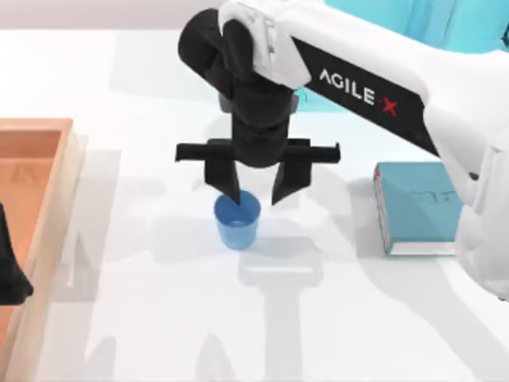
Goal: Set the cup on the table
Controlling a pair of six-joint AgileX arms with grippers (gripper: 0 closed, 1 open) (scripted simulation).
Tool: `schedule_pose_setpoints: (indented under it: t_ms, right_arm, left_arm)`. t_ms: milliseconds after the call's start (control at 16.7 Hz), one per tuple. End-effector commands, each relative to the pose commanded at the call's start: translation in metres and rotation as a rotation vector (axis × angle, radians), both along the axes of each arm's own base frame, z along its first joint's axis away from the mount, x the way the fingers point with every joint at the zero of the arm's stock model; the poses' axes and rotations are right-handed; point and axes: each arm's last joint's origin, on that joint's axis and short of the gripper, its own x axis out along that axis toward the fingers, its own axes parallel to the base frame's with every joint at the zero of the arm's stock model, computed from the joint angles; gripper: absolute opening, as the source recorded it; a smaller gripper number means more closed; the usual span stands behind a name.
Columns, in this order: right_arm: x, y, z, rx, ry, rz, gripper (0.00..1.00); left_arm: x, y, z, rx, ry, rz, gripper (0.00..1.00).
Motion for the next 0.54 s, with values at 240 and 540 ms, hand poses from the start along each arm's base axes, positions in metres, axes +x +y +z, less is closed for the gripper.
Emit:
schedule_pose_setpoints:
  t_ms: [240,540]
  right_arm:
    - [0.0,0.0,0.0,0.0,0.0,0.0,1.0]
    - [0.0,0.0,0.0,0.0,0.0,0.0,1.0]
  left_arm:
    - [0.0,0.0,0.0,0.0,0.0,0.0,1.0]
    - [0.0,0.0,0.0,0.0,0.0,0.0,1.0]
